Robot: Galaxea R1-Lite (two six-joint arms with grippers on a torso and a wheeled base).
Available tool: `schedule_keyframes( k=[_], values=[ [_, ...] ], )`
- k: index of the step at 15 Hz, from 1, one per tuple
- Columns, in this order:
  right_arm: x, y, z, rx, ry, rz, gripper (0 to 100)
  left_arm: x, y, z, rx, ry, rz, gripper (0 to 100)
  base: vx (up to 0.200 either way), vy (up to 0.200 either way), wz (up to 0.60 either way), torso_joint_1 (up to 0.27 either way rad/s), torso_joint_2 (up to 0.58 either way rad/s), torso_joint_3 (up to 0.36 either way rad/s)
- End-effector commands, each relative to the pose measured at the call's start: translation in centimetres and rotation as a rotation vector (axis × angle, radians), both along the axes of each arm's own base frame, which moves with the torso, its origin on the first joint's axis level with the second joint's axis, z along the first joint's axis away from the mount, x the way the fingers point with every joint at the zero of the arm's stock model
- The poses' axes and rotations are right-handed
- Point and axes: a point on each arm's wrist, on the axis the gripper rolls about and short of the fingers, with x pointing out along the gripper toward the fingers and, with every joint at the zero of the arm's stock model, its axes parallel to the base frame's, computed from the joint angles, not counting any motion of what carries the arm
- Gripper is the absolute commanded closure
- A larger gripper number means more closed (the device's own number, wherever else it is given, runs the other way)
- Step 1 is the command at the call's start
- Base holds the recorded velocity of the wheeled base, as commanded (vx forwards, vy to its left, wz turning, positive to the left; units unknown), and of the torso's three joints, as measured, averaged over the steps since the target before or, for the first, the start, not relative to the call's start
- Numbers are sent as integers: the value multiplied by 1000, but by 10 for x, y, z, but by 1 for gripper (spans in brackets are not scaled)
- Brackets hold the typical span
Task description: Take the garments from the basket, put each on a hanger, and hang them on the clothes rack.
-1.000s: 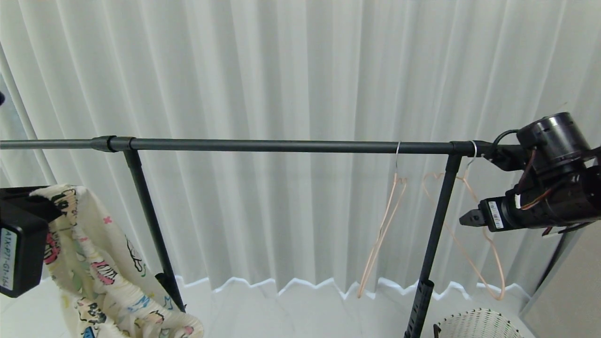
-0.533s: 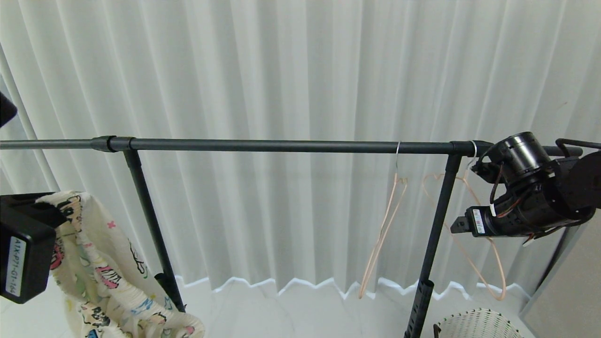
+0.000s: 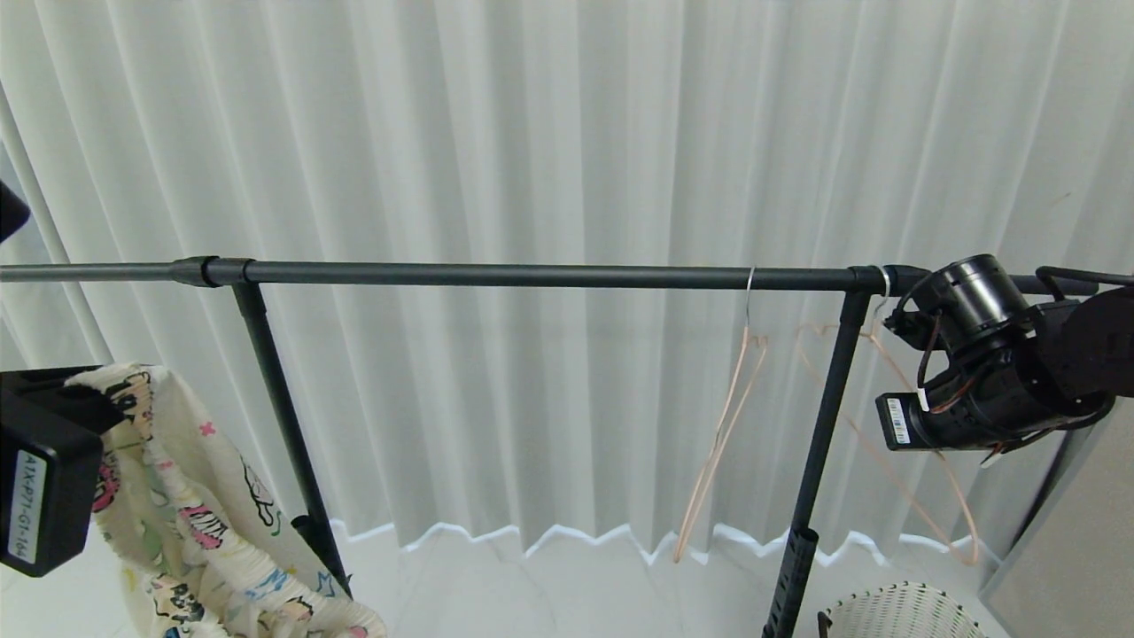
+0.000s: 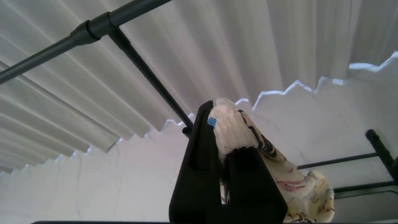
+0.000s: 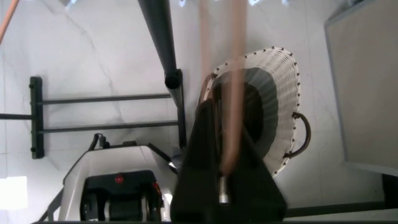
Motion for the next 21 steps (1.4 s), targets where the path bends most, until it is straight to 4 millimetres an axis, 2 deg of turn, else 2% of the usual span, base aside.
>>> schedule_keyframes(
  k=[1, 4, 15, 21],
  values=[
    [-1, 0, 2, 4, -6, -2, 100, 0, 0, 0, -1, -1, 1, 100, 0, 0, 0, 0, 0, 0],
    [-4, 0, 6, 22, -20, -16, 100, -1, 1, 1, -4, -3, 1, 100, 0, 0, 0, 0, 0, 0],
    [-40, -9, 51, 73, -175, -3, 100, -7, 9, 0, -17, -13, 1, 100, 0, 0, 0, 0, 0, 0],
    [-64, -17, 54, 73, -192, -4, 100, -7, 9, 0, -17, -13, 1, 100, 0, 0, 0, 0, 0, 0]
  ],
)
